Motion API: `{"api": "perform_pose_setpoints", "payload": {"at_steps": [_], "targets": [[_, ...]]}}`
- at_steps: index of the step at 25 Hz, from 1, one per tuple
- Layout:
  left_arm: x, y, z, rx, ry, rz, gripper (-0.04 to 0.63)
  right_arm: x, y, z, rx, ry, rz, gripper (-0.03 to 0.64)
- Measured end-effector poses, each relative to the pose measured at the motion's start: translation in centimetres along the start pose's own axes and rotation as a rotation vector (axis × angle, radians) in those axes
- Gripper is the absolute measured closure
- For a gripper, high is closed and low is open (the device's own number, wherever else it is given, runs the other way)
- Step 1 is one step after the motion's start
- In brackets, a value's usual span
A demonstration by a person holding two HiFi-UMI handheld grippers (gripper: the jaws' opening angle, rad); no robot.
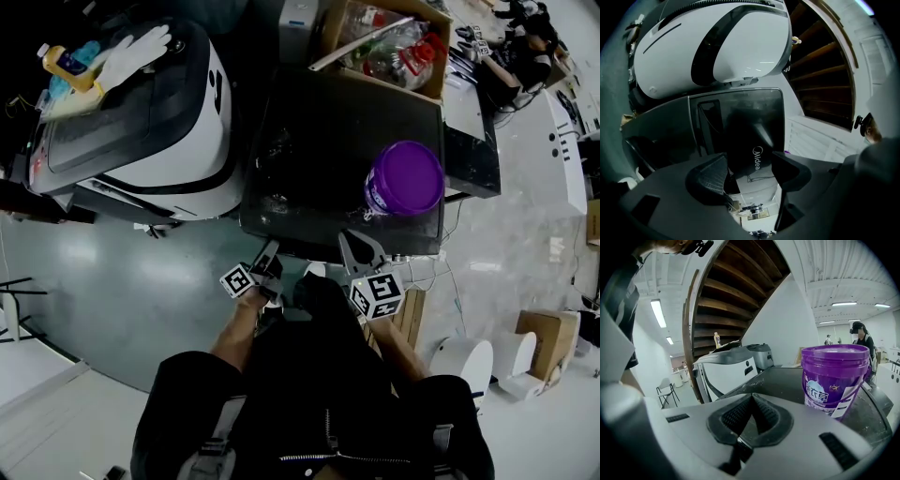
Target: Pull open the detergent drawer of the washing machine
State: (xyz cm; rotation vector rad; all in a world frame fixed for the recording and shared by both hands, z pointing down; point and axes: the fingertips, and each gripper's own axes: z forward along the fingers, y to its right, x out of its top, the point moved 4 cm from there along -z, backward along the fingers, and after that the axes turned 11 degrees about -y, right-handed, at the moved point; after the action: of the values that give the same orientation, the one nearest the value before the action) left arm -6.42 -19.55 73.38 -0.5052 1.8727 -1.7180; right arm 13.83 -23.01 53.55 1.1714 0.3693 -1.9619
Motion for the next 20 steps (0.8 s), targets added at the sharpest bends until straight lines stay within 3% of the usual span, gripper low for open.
{"api": "perform_pose_setpoints", "payload": {"at_steps": [14, 17, 20], "targets": [[0.7, -0.6, 0.8, -0.204, -0.118, -0.009, 0.291, -1.1, 1.5, -0.1, -0.005, -0.056, 0.006, 0.611], [1.2, -0.7, 1.0, -0.231, -0.158, 0.037, 0.291, -1.6, 1.6, -0.4, -0.010, -0.072, 0.010, 0.611], [1.8, -0.9, 1.0, -0.231, -0.265, 0.125, 0.290, -2.1, 1.5, -1.0, -0.013, -0.092, 0.012, 0.611]]}}
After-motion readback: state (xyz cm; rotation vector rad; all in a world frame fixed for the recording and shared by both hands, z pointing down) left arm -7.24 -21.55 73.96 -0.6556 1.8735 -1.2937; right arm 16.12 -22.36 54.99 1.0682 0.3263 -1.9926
